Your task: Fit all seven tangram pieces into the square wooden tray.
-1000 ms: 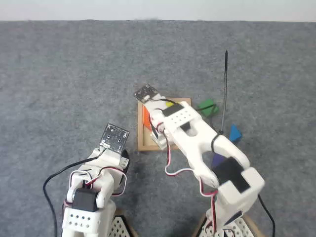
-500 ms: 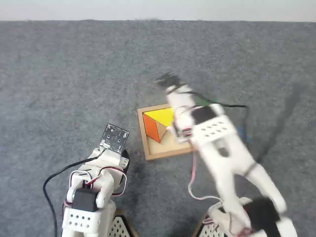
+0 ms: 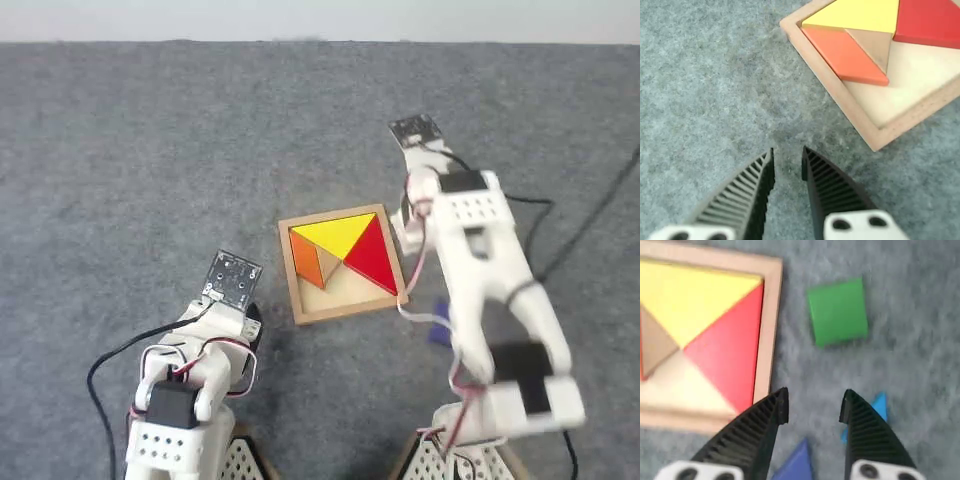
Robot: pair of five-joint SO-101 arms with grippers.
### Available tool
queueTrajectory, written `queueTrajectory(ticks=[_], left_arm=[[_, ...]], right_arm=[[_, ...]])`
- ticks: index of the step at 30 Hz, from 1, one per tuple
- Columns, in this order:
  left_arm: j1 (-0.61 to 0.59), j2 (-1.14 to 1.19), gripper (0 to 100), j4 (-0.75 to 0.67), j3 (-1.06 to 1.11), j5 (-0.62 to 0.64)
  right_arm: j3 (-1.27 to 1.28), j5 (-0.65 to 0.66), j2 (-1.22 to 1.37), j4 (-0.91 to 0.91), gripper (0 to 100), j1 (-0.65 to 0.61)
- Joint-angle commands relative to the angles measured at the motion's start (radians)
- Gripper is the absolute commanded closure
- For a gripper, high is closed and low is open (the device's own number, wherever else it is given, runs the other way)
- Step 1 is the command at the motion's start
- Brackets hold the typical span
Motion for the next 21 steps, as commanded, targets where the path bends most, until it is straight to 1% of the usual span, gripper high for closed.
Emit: queueTrajectory(ticks=[1, 3, 5, 12, 15, 21], left_arm=[[0.002, 0.002, 91, -0.003, -0.007, 0.006], [0.002, 0.002, 91, -0.003, -0.007, 0.006], [0.002, 0.002, 91, -0.003, -0.007, 0.006], [0.002, 0.002, 91, -0.003, -0.007, 0.006], [0.002, 0.002, 91, -0.003, -0.007, 0.006], [0.002, 0.002, 91, -0.003, -0.007, 0.006]], right_arm=[[-0.213, 0.064, 0.137, -0.004, 72.6, 0.010], [-0.275, 0.115, 0.216, 0.002, 69.1, 0.012], [-0.318, 0.135, 0.283, 0.002, 68.2, 0.016], [-0.413, 0.138, 0.447, -0.008, 68.6, 0.013], [-0.453, 0.138, 0.501, -0.008, 70.8, 0.018], [-0.494, 0.135, 0.556, -0.002, 78.7, 0.028]])
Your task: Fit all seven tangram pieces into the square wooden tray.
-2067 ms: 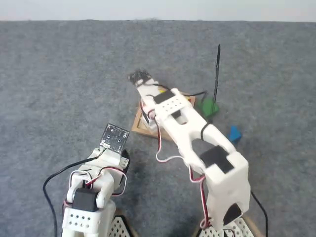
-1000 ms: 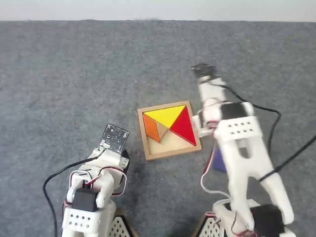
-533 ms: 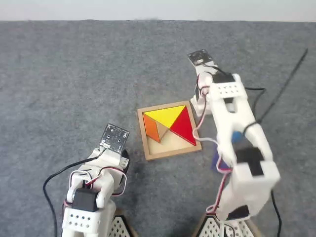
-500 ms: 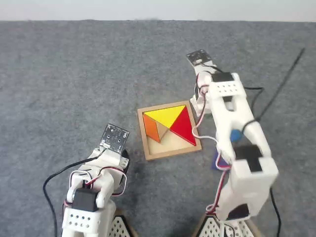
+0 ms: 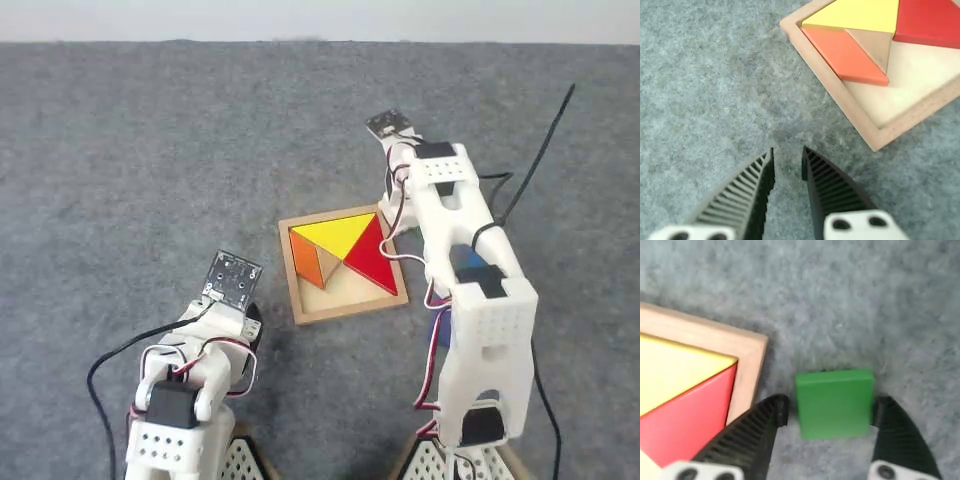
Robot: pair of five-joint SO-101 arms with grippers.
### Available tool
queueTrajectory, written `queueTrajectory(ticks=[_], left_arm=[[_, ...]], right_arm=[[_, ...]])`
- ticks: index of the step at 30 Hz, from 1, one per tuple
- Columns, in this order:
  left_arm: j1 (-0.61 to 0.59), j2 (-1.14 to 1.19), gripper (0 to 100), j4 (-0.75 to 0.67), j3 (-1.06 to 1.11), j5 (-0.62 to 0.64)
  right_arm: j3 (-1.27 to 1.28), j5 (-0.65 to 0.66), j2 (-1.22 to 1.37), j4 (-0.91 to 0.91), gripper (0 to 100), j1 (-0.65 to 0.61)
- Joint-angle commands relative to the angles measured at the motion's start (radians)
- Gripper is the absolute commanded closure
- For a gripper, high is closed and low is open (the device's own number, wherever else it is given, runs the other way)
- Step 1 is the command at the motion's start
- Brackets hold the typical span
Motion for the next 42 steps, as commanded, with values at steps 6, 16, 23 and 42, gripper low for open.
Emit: queueTrajectory(ticks=[6, 16, 23, 42], left_arm=[[0.002, 0.002, 91, -0.003, -0.007, 0.006], [0.002, 0.002, 91, -0.003, -0.007, 0.006], [0.002, 0.002, 91, -0.003, -0.007, 0.006], [0.002, 0.002, 91, -0.003, -0.007, 0.006]], right_arm=[[-0.034, -0.005, -0.036, 0.004, 86.6, 0.021], [0.213, -0.043, -0.426, 0.002, 88.3, 0.016], [0.526, -0.077, -0.806, 0.004, 88.0, -0.085], [0.605, -0.733, -0.638, -0.094, 87.9, -0.441]])
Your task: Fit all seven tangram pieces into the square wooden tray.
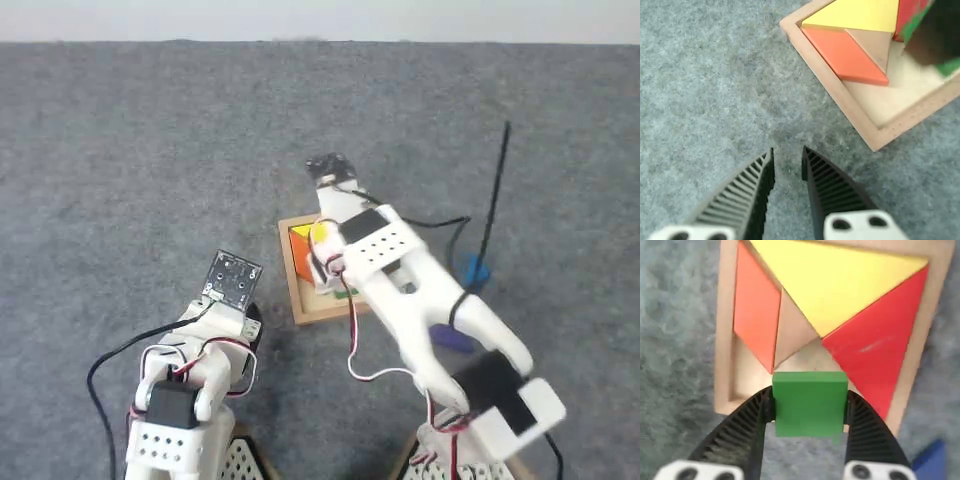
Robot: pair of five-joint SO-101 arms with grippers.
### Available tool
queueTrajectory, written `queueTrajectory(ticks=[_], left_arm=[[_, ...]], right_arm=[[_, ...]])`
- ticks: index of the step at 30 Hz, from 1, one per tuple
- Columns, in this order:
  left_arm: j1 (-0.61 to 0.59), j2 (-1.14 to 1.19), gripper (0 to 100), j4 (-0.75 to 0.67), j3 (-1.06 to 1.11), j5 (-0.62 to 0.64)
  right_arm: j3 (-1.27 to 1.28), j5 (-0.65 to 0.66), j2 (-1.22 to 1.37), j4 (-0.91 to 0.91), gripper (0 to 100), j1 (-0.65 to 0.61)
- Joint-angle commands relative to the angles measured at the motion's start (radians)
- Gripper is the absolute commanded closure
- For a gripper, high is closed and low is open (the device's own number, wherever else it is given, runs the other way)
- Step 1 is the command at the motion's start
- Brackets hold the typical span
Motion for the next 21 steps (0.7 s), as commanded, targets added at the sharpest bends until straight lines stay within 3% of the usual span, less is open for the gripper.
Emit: queueTrajectory(ticks=[1, 8, 13, 21], left_arm=[[0.002, 0.002, 91, -0.003, -0.007, 0.006], [0.002, 0.002, 91, -0.003, -0.007, 0.006], [0.002, 0.002, 91, -0.003, -0.007, 0.006], [0.002, 0.002, 91, -0.003, -0.007, 0.006]], right_arm=[[-0.058, -0.178, 0.019, -0.016, 87.9, -0.016], [-0.064, -0.394, 0.038, -0.019, 87.7, -0.028], [-0.095, -0.560, 0.047, -0.015, 78.7, -0.030], [-0.094, -0.588, 0.047, -0.018, 75.5, -0.024]])
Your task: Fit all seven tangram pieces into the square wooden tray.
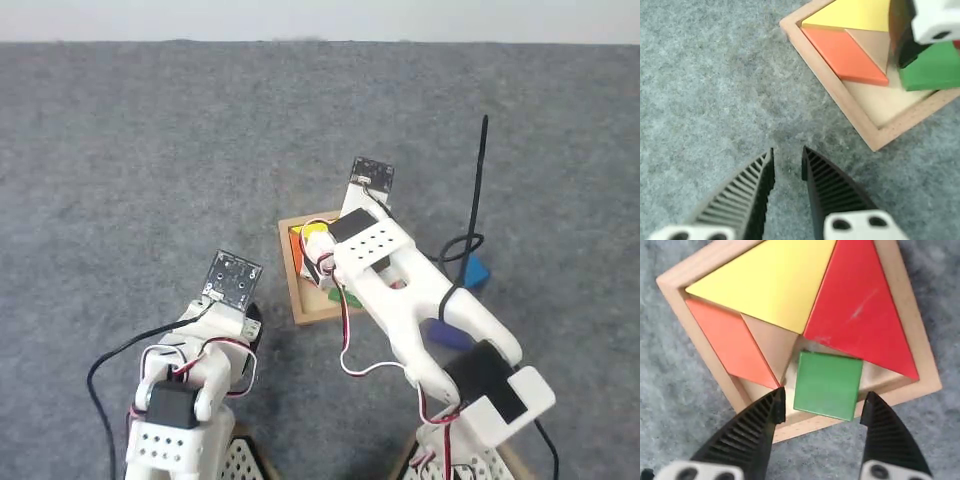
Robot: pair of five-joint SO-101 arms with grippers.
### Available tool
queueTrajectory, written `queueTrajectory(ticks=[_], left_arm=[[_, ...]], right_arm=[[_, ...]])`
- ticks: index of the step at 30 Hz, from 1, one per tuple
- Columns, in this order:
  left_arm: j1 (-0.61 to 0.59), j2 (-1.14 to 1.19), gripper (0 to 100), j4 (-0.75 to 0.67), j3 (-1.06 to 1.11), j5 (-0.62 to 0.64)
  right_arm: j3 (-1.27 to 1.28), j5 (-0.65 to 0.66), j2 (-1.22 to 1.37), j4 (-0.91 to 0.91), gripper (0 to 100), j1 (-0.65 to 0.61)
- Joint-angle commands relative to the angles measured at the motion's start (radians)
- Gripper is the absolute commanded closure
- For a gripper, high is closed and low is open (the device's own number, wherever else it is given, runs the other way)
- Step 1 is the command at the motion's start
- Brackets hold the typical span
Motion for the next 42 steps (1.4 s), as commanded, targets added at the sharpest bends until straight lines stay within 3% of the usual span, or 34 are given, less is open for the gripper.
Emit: queueTrajectory(ticks=[1, 6, 9, 14, 17, 20, 25, 42], left_arm=[[0.002, 0.002, 91, -0.003, -0.007, 0.006], [0.002, 0.002, 91, -0.003, -0.007, 0.006], [0.002, 0.002, 91, -0.003, -0.007, 0.006], [0.002, 0.002, 91, -0.003, -0.007, 0.006], [0.002, 0.002, 91, -0.003, -0.007, 0.006], [0.002, 0.002, 91, -0.003, -0.007, 0.006], [0.002, 0.002, 91, -0.003, -0.007, 0.006], [0.002, 0.002, 91, -0.003, -0.007, 0.006]], right_arm=[[-0.057, -0.014, -0.004, -0.024, 75.4, -0.002], [-0.068, 0.017, -0.024, -0.033, 75.7, 0.010], [-0.081, 0.203, -0.110, 0.022, 77.9, 0.050], [0.023, 0.565, -0.366, 0.008, 98.0, 0.099], [0.215, 0.804, -0.516, -0.082, 99.1, 0.128], [0.439, 0.898, -0.611, -0.209, 99.3, 0.133], [0.551, 0.918, -0.588, -0.251, 99.3, 0.136], [0.443, 0.922, -0.297, -0.315, 99.3, 0.131]])
